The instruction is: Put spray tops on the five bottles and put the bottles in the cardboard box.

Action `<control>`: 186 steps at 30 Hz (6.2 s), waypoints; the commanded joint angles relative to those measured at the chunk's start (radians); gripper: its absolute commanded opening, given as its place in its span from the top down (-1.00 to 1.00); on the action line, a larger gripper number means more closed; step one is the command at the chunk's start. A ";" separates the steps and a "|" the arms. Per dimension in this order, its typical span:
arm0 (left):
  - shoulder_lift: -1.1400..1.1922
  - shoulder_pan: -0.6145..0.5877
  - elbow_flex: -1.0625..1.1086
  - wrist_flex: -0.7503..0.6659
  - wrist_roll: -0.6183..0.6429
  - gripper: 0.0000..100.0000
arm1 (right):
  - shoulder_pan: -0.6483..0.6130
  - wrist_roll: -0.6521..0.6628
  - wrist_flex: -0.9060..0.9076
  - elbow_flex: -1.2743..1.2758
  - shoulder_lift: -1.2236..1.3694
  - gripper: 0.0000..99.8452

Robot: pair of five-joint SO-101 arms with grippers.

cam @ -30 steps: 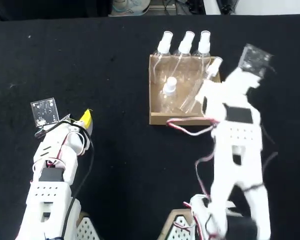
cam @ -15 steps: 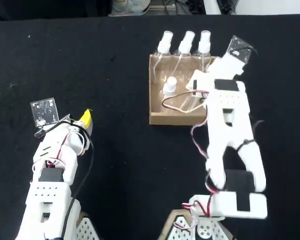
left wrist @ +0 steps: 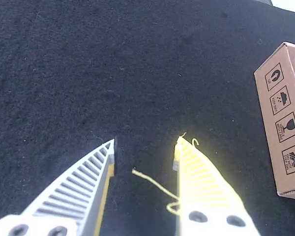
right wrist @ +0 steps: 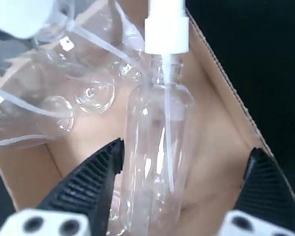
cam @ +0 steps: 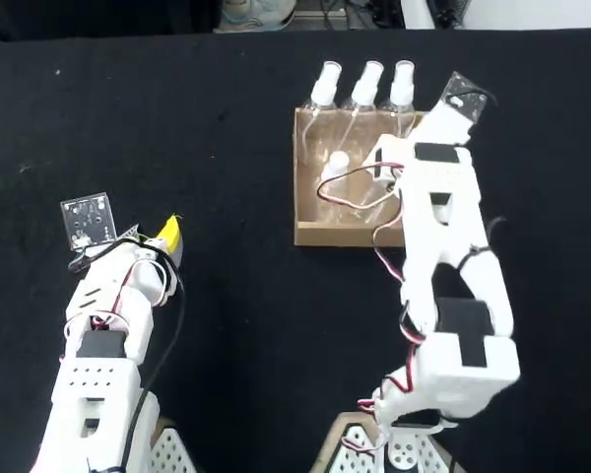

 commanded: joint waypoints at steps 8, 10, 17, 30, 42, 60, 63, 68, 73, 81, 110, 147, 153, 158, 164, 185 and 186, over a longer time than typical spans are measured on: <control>-0.015 -0.002 -0.016 -0.025 0.000 0.62 | -0.009 -0.011 0.009 -0.154 0.110 0.31; -0.015 -0.002 -0.016 -0.025 0.000 0.62 | -0.009 -0.011 0.006 -0.156 0.124 0.31; -0.015 -0.002 -0.015 -0.025 0.000 0.62 | -0.002 -0.008 0.011 -0.173 0.159 0.31; -0.015 -0.005 -0.016 -0.025 -0.002 0.62 | 0.002 -0.009 0.012 -0.168 0.157 0.72; -0.015 -0.002 -0.019 -0.025 -0.002 0.62 | 0.080 -0.009 0.117 -0.156 0.035 0.73; -0.015 -0.007 -0.018 -0.025 -0.002 0.62 | 0.091 -0.002 0.253 -0.150 -0.159 0.73; -0.015 -0.007 -0.018 -0.025 -0.002 0.62 | 0.130 0.000 0.262 -0.150 -0.188 0.73; -0.015 -0.007 -0.021 -0.025 -0.002 0.62 | 0.232 0.040 0.261 -0.122 -0.240 0.73; -0.015 -0.004 -0.021 -0.025 -0.002 0.62 | 0.328 0.190 0.238 -0.076 -0.317 0.73; -0.015 -0.004 -0.018 -0.025 -0.002 0.62 | 0.463 0.339 -0.150 0.143 -0.394 0.73; -0.015 -0.002 -0.013 -0.025 -0.002 0.62 | 0.568 0.572 -2.050 0.565 0.243 0.73; -0.015 -0.002 -0.018 -0.025 -0.002 0.62 | 0.482 0.621 -2.242 0.728 0.390 0.51; -0.015 -0.004 -0.018 -0.025 -0.002 0.62 | 0.465 0.618 -2.239 0.792 0.311 0.47; -0.015 -0.004 -0.016 -0.025 -0.002 0.62 | 0.474 0.620 -2.239 0.794 0.305 0.46; -0.015 -0.004 -0.018 -0.025 -0.002 0.62 | 0.470 0.620 -2.245 0.794 0.300 0.46; -0.015 -0.005 -0.016 -0.025 -0.002 0.62 | 0.522 0.617 -2.059 1.006 -0.153 0.46; -0.015 -0.004 -0.018 -0.025 -0.002 0.62 | 0.531 0.614 -2.013 1.013 -0.197 0.46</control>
